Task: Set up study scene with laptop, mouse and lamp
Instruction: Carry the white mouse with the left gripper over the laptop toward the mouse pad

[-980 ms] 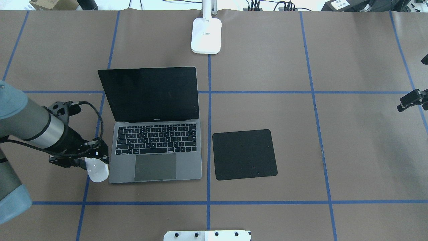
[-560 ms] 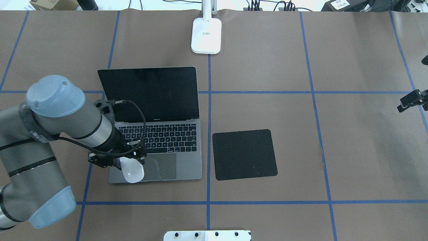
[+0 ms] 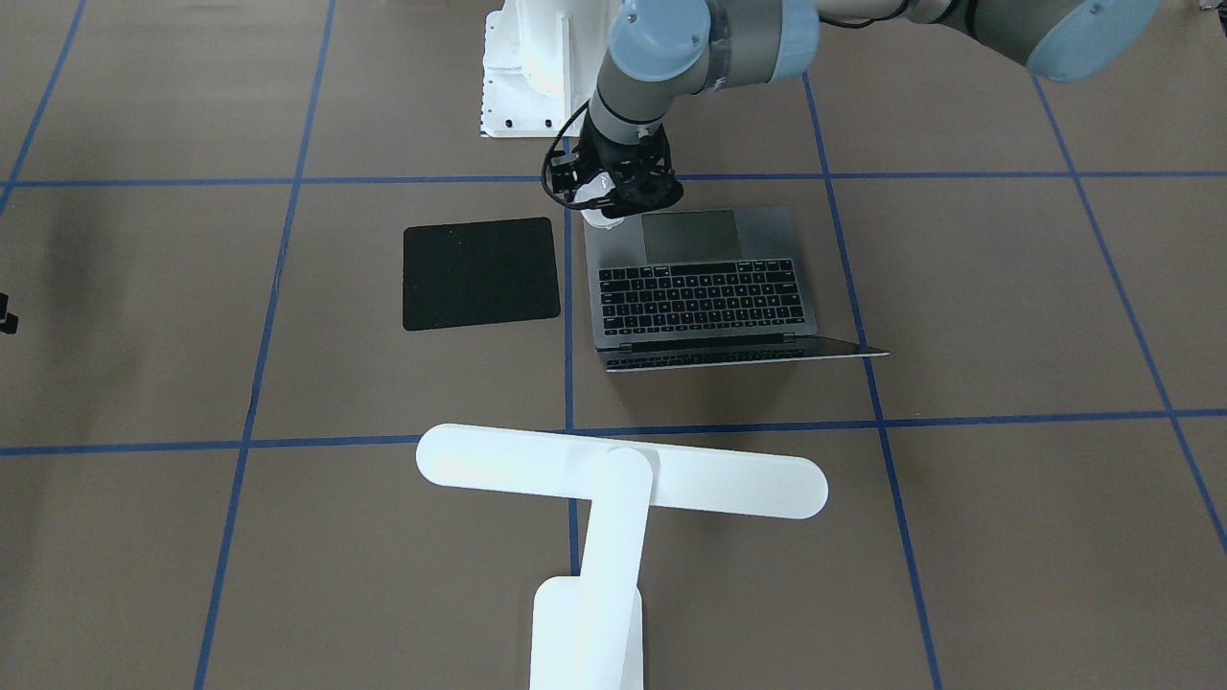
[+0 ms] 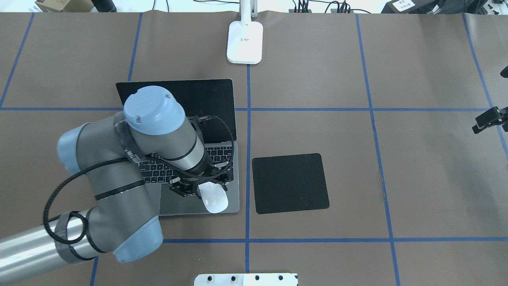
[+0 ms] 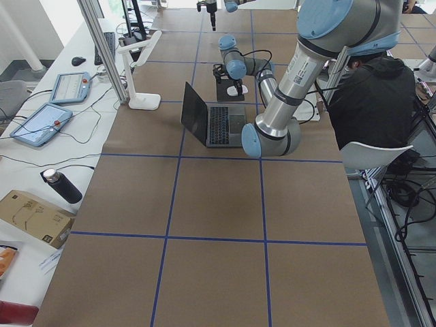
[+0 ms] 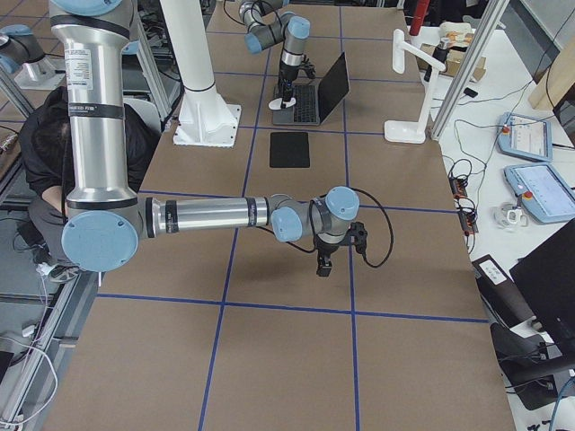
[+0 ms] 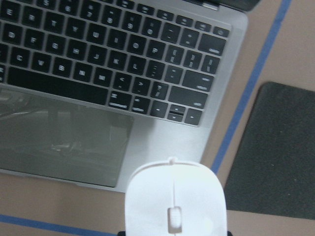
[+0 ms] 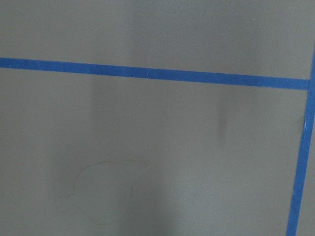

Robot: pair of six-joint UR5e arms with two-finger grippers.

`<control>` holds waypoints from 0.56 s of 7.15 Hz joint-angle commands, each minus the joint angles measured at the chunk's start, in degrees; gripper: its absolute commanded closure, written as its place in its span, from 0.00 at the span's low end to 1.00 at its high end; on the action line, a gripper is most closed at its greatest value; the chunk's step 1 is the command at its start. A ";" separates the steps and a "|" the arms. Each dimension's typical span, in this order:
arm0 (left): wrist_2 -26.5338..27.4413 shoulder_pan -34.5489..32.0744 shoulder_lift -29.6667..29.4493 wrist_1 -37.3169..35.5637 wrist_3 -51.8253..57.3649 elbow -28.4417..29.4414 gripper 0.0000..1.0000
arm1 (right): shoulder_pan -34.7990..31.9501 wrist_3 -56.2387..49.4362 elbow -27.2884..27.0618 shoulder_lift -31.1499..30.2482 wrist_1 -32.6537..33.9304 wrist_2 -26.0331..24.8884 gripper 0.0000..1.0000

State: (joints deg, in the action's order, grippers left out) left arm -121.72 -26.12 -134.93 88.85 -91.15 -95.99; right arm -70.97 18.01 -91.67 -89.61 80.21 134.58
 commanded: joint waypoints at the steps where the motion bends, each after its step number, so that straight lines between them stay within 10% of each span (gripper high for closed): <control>1: 2.71 1.42 -7.52 4.65 -1.31 10.96 0.61 | -0.48 -0.08 0.00 0.14 1.17 -1.76 0.01; 4: 3.50 1.51 -14.38 7.72 -1.05 22.03 0.61 | -0.75 -0.08 0.00 0.05 1.18 -2.13 0.01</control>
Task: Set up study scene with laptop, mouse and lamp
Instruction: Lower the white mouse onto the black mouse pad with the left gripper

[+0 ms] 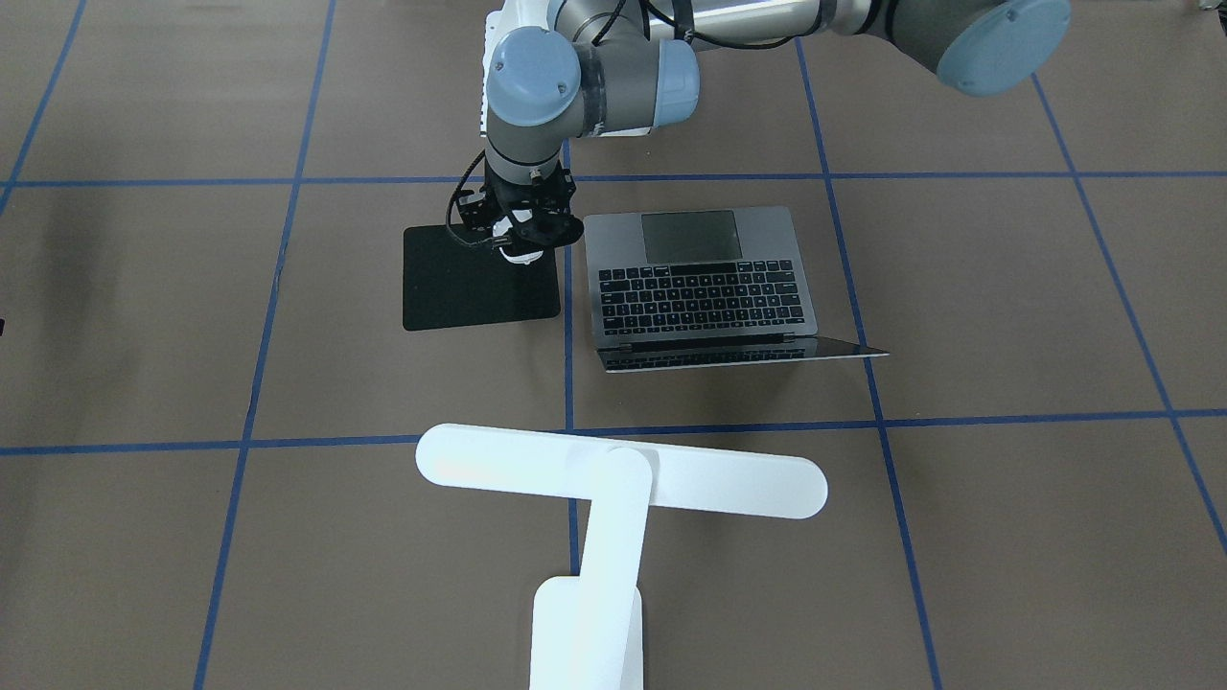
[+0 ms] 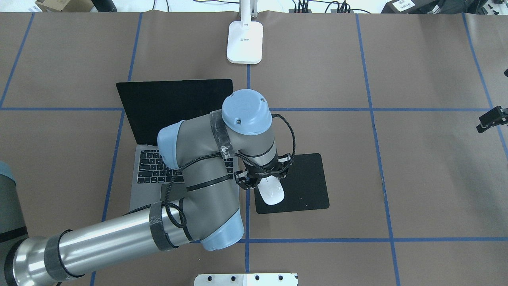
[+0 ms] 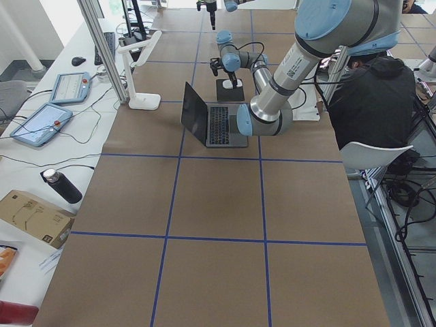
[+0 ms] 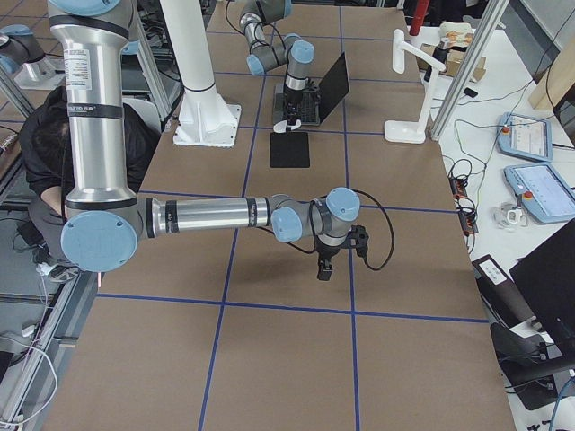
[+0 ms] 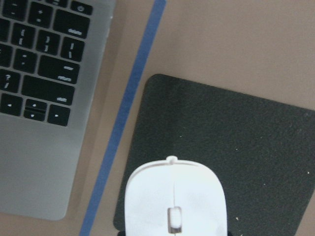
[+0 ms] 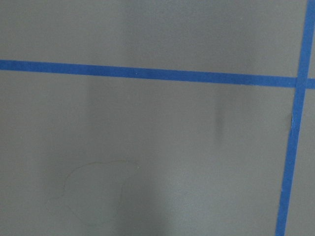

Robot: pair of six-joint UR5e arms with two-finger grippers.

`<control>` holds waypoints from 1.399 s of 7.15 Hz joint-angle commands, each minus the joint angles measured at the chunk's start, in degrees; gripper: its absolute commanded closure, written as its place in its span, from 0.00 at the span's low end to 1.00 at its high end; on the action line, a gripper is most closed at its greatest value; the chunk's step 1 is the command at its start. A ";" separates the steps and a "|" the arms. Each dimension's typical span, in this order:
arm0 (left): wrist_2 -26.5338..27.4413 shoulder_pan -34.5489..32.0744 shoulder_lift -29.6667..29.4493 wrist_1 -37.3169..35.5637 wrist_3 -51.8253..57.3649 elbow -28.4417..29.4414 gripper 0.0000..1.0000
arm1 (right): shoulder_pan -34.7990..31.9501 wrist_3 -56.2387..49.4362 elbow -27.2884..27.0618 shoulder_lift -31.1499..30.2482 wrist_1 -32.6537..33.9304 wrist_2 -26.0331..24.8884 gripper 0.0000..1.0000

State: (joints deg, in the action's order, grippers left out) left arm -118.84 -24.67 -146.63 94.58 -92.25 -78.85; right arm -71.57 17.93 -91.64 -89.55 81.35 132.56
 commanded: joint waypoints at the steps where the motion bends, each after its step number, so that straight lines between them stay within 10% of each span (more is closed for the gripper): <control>1: 0.63 0.06 -4.87 4.28 0.06 9.55 0.61 | -0.32 0.00 -0.03 -0.01 0.03 -0.11 0.01; 7: 2.12 1.47 -5.07 6.14 0.06 12.85 0.44 | -0.41 0.08 -0.03 -0.01 0.03 -0.11 0.01; 9: 2.21 1.56 -5.15 6.14 0.06 13.11 0.05 | -0.41 0.00 -0.12 -0.01 0.03 -0.11 0.01; 10: 2.47 1.64 -5.16 6.14 -0.21 13.20 0.01 | -0.50 0.00 -0.55 -0.01 0.03 -0.11 0.01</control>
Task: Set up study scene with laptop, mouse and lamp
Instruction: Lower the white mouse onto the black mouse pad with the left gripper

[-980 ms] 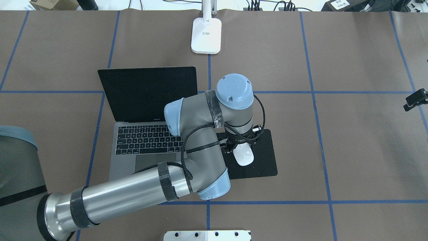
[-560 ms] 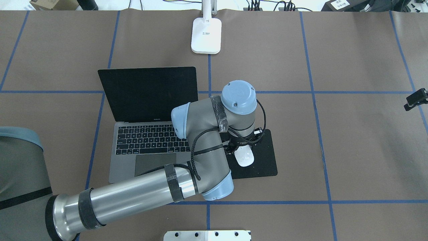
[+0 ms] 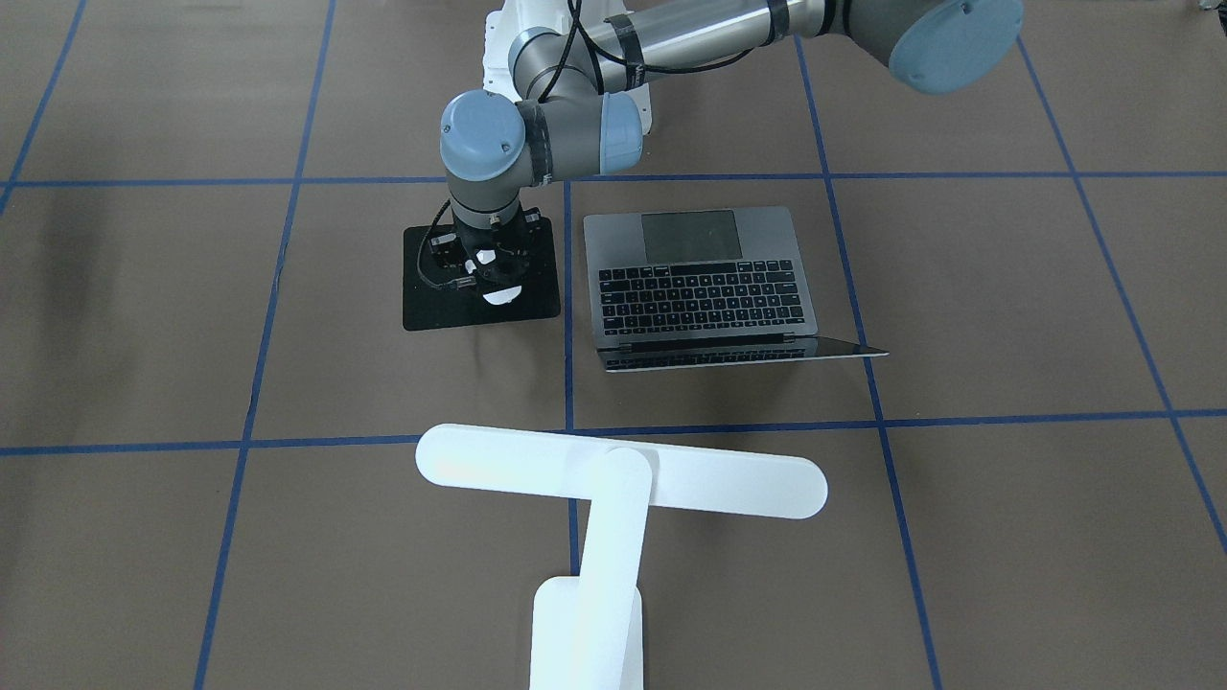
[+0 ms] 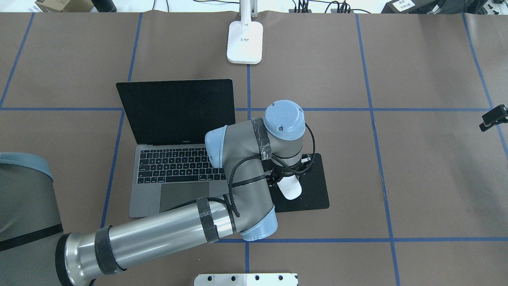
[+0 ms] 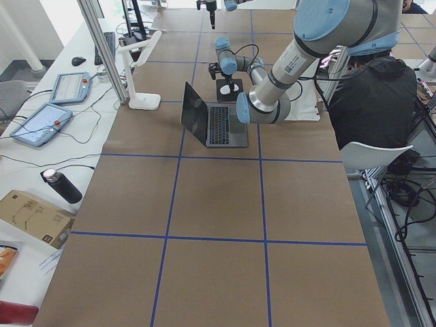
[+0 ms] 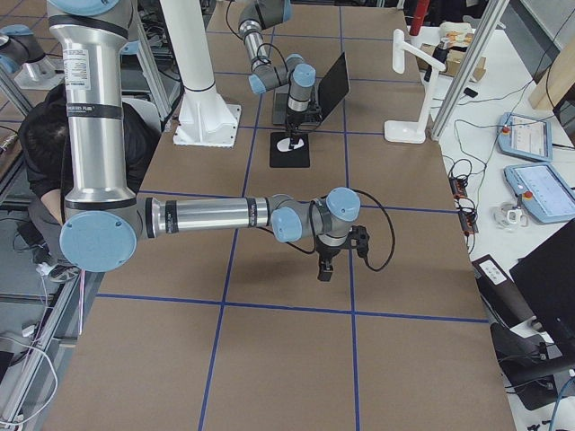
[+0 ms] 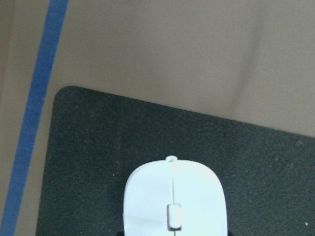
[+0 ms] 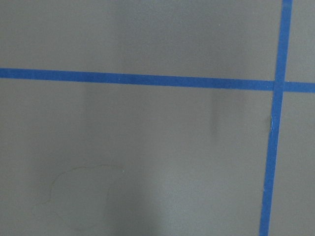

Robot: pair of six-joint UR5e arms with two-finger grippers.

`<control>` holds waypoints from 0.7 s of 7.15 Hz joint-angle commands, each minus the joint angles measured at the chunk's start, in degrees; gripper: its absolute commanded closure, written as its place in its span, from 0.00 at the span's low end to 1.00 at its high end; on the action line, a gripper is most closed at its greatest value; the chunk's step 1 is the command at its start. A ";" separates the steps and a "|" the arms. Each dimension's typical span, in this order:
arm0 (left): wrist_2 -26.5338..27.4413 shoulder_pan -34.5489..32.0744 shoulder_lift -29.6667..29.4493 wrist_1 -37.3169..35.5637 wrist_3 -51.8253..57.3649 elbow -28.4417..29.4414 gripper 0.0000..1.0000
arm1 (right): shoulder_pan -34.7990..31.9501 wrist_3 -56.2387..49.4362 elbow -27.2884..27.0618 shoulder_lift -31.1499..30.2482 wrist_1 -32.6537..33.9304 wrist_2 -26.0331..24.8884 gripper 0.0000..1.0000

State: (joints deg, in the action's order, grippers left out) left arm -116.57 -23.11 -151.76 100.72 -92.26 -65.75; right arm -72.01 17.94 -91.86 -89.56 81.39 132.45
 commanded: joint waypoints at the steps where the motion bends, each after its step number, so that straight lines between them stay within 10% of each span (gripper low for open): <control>1: 0.47 0.08 -0.21 -0.09 -0.03 0.10 0.01 | -0.06 -0.27 -0.34 0.09 0.00 0.00 0.01; 5: 2.49 -2.63 6.69 -3.58 2.08 -13.20 0.01 | -3.76 -0.45 -0.70 0.26 -0.79 -0.69 0.01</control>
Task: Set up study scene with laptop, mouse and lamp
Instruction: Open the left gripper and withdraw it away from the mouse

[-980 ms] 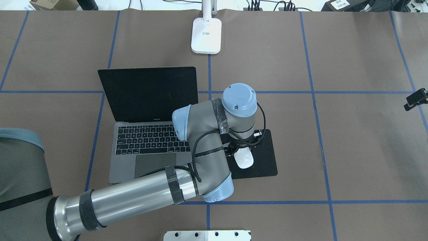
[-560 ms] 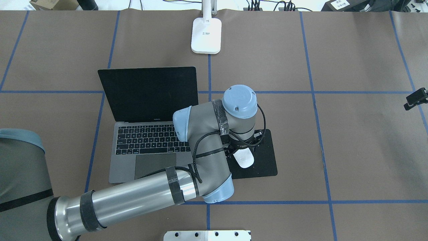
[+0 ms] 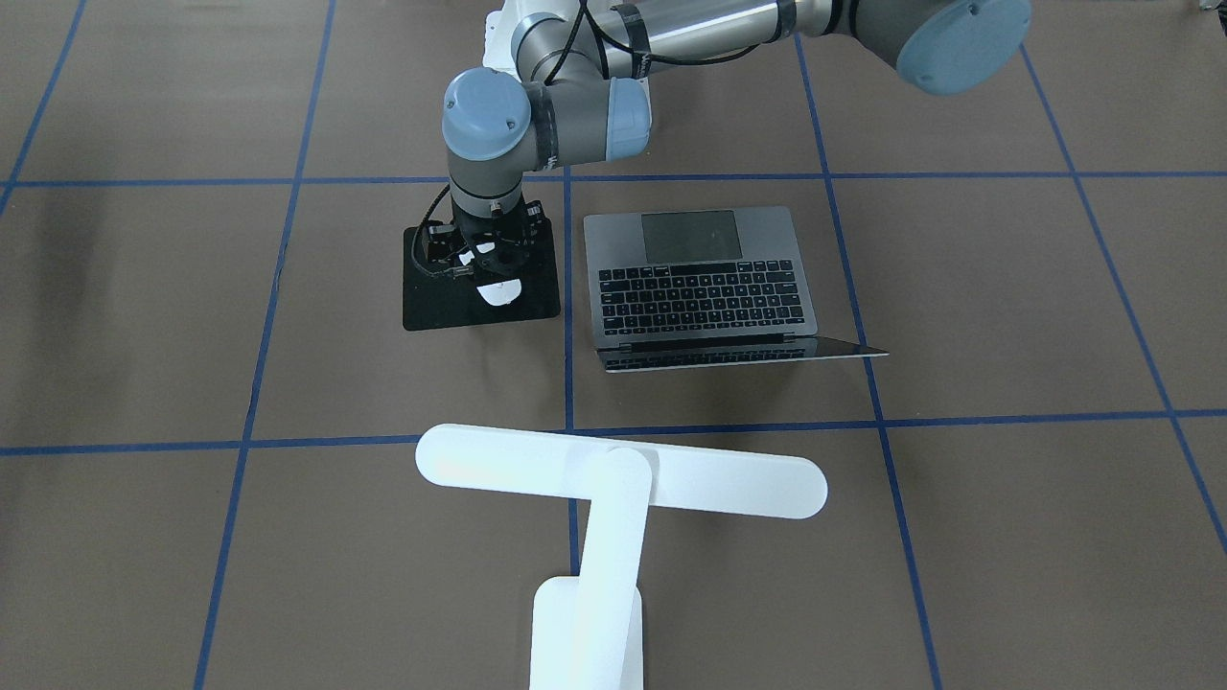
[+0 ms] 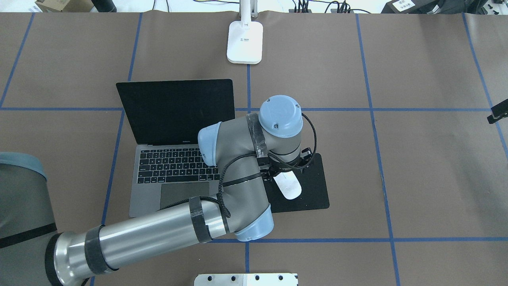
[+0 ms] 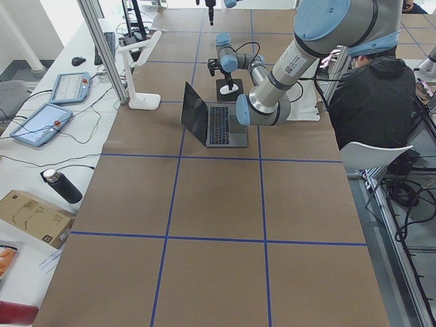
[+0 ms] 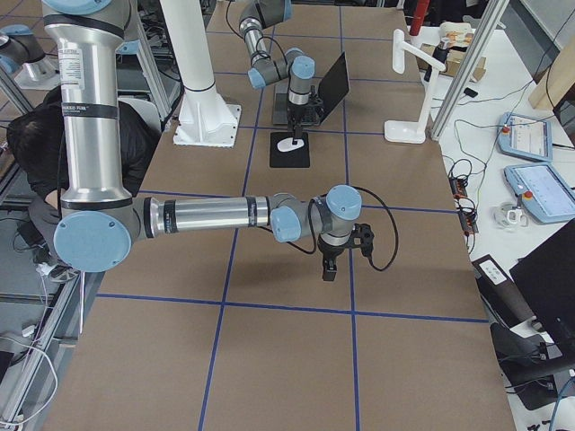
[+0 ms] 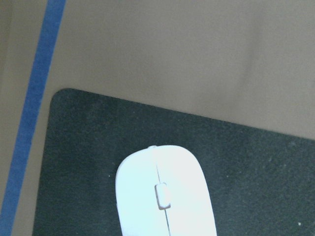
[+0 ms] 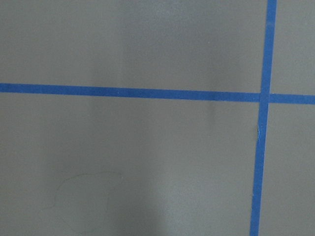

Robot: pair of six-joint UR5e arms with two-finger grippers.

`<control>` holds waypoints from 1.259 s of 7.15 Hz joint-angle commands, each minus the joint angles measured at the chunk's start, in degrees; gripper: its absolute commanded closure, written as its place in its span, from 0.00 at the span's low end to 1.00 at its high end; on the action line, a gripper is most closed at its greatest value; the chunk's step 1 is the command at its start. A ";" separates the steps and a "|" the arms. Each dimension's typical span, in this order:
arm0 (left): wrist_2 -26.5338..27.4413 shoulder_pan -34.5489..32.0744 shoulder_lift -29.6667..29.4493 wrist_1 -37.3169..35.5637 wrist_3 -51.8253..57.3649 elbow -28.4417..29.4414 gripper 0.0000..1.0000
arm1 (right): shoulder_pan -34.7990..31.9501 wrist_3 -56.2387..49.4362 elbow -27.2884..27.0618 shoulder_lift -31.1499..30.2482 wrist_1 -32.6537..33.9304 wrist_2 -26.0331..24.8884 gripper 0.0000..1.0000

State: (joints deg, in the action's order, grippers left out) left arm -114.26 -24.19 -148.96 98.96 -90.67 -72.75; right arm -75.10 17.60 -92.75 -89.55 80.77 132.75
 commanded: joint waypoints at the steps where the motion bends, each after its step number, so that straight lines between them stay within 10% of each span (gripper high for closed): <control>1: 0.10 -2.52 10.29 -2.71 7.28 -13.75 0.01 | -0.66 -0.20 0.11 0.43 -0.35 -2.05 0.01; 6: -1.30 -17.95 45.11 -14.37 38.23 -47.44 0.01 | -5.20 0.06 0.64 -0.79 -0.18 -2.77 0.01; 9: -7.10 -37.87 57.96 -13.89 66.73 -45.66 0.01 | -8.65 -0.81 -0.06 -3.94 -0.35 2.70 0.01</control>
State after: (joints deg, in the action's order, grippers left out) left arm -119.15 -53.00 -96.00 84.90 -37.50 -119.75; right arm -82.66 17.36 -92.57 -91.51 80.67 134.69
